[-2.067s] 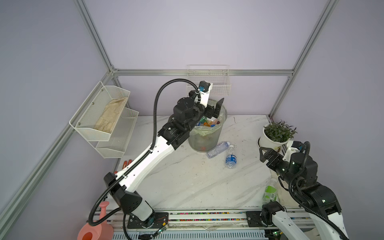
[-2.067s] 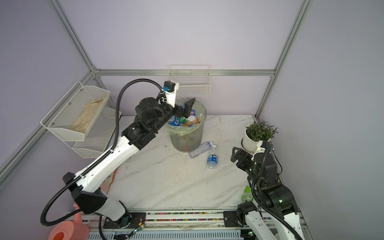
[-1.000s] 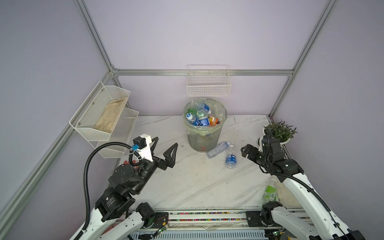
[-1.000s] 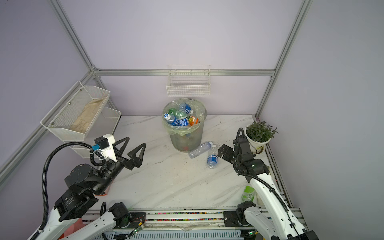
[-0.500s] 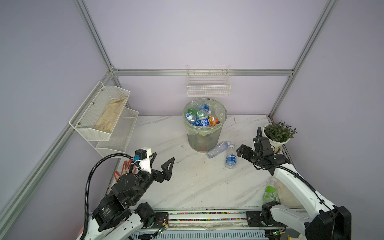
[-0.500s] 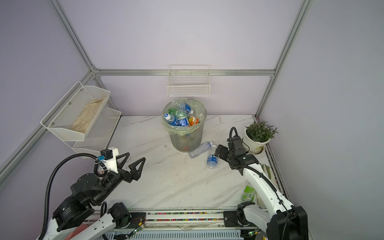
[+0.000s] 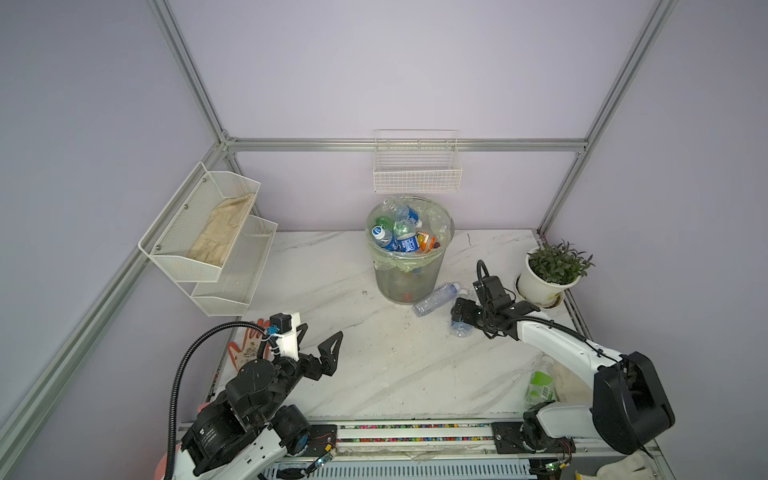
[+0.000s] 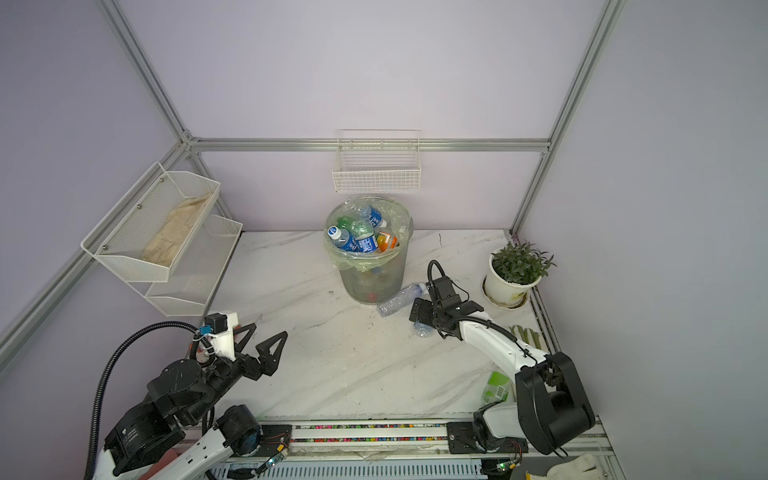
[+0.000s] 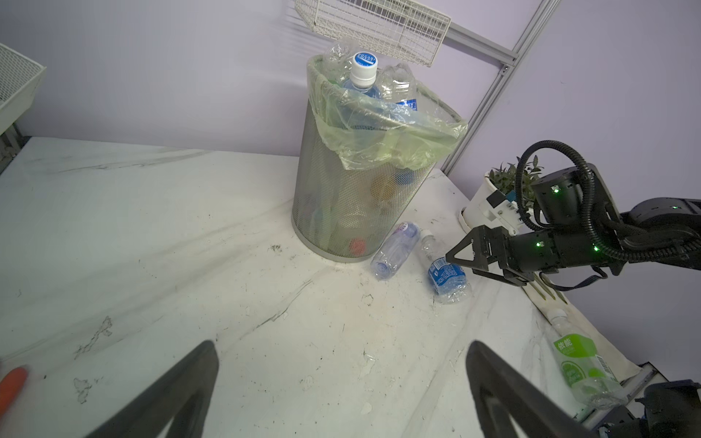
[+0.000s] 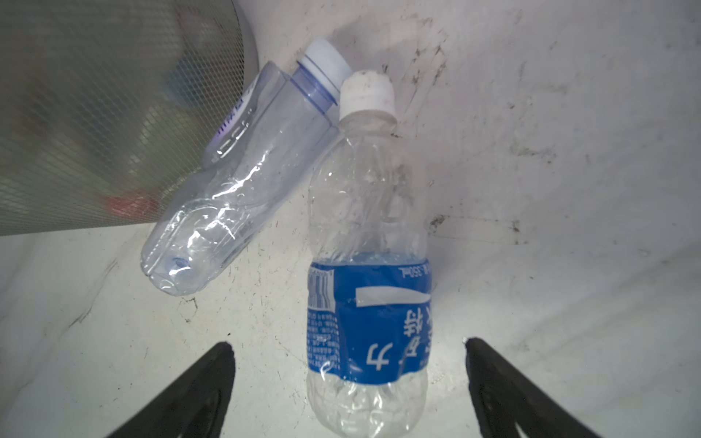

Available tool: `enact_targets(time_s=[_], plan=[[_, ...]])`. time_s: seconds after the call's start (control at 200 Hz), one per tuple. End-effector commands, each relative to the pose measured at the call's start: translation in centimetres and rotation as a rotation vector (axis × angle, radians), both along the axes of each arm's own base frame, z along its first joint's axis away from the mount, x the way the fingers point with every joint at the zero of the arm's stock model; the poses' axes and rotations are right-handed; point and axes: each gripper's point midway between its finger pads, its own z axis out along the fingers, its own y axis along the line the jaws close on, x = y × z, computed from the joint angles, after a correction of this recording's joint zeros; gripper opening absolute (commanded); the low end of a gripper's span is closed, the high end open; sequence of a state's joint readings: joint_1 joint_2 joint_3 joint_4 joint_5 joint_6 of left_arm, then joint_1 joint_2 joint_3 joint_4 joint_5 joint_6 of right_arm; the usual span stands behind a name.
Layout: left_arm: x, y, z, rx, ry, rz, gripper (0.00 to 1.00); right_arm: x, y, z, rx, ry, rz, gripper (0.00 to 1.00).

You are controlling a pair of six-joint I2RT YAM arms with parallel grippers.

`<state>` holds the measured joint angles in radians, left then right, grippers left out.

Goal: Throw the plastic bottles in the bin
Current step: 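Withdraw the left gripper while the right gripper lowers toward the small blue-labelled water bottle, then close the right gripper on the small blue-labelled bottle and lift it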

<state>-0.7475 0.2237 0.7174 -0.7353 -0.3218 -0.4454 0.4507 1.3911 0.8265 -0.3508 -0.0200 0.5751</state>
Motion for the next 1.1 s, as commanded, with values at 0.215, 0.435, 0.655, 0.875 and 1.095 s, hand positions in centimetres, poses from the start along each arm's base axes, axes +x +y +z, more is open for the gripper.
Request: enact_targets(time_s=[0.215,0.435,0.655,0.875,1.095], plan=[[-0.3,0.7,-1.2,-0.029,-0.002,0.022,1.0,1.4,1.2,-2.5,-0.084,0.023,-0.025,0.97],[-0.3,0.5,-1.3,-0.022,0.001,0.014,1.0,1.3,0.9,-4.4,-0.115,0.043,-0.049,0.97],[-0.2,0.5,-1.4,-0.024,0.003,0.016,1.0,1.9,0.4,-5.5,-0.17,0.059,-0.074,0.97],[-0.2,0.5,-1.4,-0.025,0.002,0.019,1.0,2.3,0.5,-4.9,-0.165,0.046,-0.079,0.87],[-0.2,0.5,-1.3,-0.028,0.0,0.018,1.0,1.8,0.1,-3.0,-0.148,0.012,-0.089,0.5]])
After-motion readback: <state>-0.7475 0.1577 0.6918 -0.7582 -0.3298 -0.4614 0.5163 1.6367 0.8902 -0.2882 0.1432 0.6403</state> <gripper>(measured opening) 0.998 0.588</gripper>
